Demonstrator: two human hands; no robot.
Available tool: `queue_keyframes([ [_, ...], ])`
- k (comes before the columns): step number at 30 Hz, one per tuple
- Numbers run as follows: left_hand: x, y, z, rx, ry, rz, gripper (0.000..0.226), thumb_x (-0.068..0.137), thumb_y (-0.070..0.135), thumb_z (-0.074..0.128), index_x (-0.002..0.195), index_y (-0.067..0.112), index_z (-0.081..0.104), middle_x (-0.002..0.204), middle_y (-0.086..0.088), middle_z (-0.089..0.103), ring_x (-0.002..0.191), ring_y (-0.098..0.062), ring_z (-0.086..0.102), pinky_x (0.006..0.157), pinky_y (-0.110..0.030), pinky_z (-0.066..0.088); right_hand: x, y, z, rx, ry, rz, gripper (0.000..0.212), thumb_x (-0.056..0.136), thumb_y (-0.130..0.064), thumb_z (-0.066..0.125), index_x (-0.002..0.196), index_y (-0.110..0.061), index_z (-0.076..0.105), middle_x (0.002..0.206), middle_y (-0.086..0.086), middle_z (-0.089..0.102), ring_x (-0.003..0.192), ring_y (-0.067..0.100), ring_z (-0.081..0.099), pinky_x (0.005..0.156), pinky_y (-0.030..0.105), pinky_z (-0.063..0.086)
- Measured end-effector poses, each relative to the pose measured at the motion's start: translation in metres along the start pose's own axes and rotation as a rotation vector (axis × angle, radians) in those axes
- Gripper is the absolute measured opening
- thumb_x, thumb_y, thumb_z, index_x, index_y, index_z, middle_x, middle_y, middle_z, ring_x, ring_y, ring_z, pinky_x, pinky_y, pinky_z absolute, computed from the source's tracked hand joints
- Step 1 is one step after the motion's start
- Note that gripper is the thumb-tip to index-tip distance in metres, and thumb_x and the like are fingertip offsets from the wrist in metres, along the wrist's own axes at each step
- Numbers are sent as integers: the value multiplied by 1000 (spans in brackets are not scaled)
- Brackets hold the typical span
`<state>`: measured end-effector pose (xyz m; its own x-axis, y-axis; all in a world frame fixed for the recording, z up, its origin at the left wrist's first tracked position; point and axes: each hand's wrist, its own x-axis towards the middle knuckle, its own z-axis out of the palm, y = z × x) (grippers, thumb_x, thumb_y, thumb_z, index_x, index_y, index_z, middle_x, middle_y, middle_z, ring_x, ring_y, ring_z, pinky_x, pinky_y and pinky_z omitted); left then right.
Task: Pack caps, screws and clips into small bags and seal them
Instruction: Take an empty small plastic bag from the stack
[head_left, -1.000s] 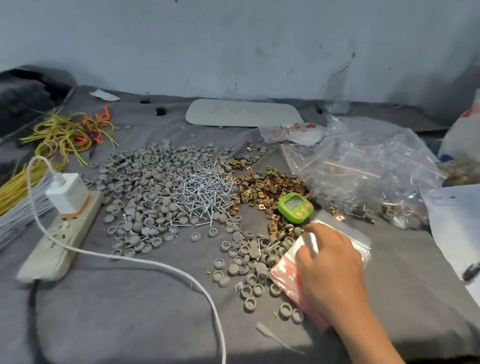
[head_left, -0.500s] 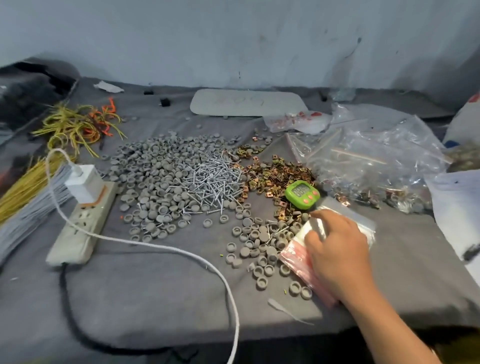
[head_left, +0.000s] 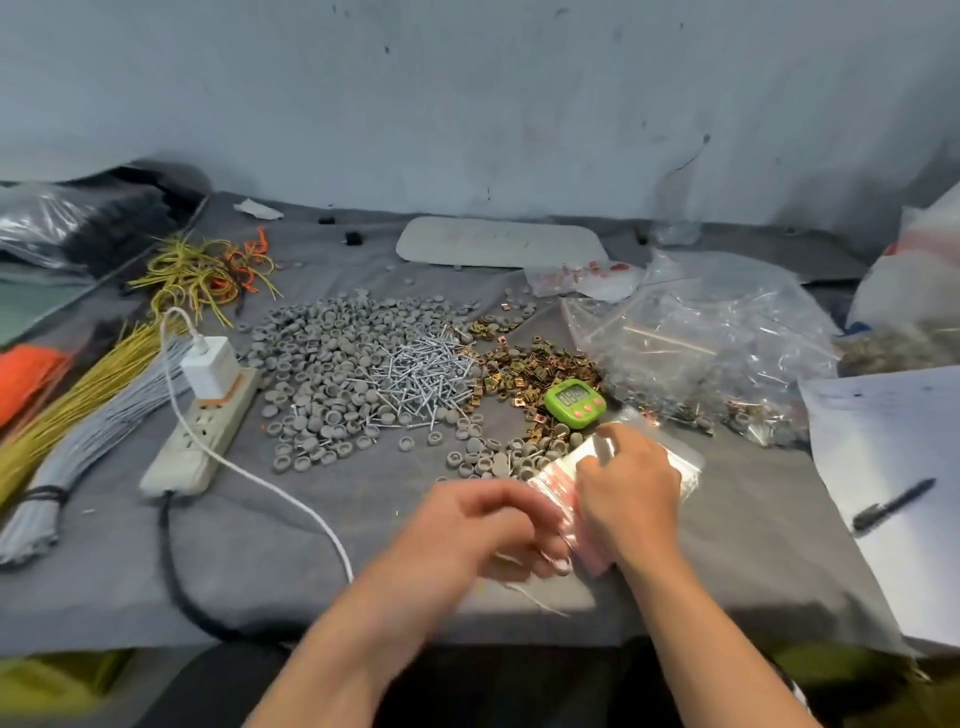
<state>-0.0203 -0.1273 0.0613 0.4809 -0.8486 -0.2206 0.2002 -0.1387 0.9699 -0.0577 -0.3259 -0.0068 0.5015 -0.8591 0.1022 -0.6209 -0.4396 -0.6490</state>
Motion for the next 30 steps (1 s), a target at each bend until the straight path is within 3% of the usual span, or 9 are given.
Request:
queue_keyframes([
  [3, 11, 13, -74, -201, 705, 152, 34, 89, -3, 54, 74, 17, 77, 69, -1, 73, 64, -13, 64, 60, -22, 50, 5, 4, 4, 0, 26, 25, 28, 84, -21, 61, 112, -22, 65, 114, 7, 67, 112, 31, 56, 98, 43, 43],
  [7, 19, 17, -137, -221, 1097, 260, 27, 85, -1, 50, 74, 17, 67, 53, 8, 64, 63, -11, 58, 62, -23, 46, 10, 5, 7, 15, 73, 44, 12, 87, -18, 60, 92, -29, 59, 105, 5, 66, 104, 29, 54, 86, 39, 37],
  [9, 36, 19, -125, -54, 1089, 272, 24, 82, 5, 55, 72, 19, 71, 57, 9, 68, 60, -8, 60, 64, -30, 47, 12, 2, 6, -39, 41, 19, 13, 90, -17, 58, 89, -30, 58, 104, 2, 64, 105, 28, 53, 87, 39, 36],
  [12, 66, 15, -85, 199, 877, 204, 23, 85, 8, 64, 77, 26, 77, 68, 11, 74, 68, -11, 69, 69, -32, 52, 19, -5, -2, -155, -20, -41, 12, 91, -15, 56, 89, -27, 59, 99, 0, 63, 101, 27, 54, 82, 37, 36],
  [15, 85, 9, -60, 262, 781, 229, 26, 91, 10, 66, 78, 32, 75, 68, 15, 73, 56, -5, 65, 51, -21, 51, 27, -3, -16, -225, -162, -110, 4, 94, -24, 58, 94, -28, 58, 98, -1, 67, 83, 20, 55, 68, 33, 40],
  [17, 90, 4, -60, 404, 738, 240, 26, 92, 16, 68, 78, 36, 74, 69, 21, 72, 57, -1, 65, 43, -12, 47, 29, 5, -22, -215, -272, -142, 20, 95, -37, 63, 114, -33, 60, 109, -6, 64, 85, 14, 54, 70, 30, 39],
  [21, 84, 3, -73, 512, 703, 229, 38, 89, 19, 69, 85, 57, 71, 72, 20, 73, 70, -8, 72, 66, -36, 61, 31, 13, -25, -248, -298, -185, 58, 91, -48, 71, 144, -36, 52, 141, -4, 59, 113, 20, 60, 87, 30, 44],
  [26, 76, 5, -78, 668, 770, 203, 36, 87, 21, 71, 83, 57, 70, 66, 26, 69, 64, 6, 63, 50, -21, 37, 36, 14, -27, -203, -195, -177, 53, 83, -39, 82, 134, -40, 67, 135, -7, 69, 119, 21, 64, 95, 32, 48],
  [30, 77, 4, -78, 713, 769, 152, 24, 86, 22, 68, 77, 43, 75, 65, 23, 70, 63, 1, 64, 53, -24, 43, 41, 17, -25, -123, -131, -140, 38, 82, -29, 86, 119, -36, 77, 126, -6, 74, 115, 20, 66, 97, 32, 49],
])
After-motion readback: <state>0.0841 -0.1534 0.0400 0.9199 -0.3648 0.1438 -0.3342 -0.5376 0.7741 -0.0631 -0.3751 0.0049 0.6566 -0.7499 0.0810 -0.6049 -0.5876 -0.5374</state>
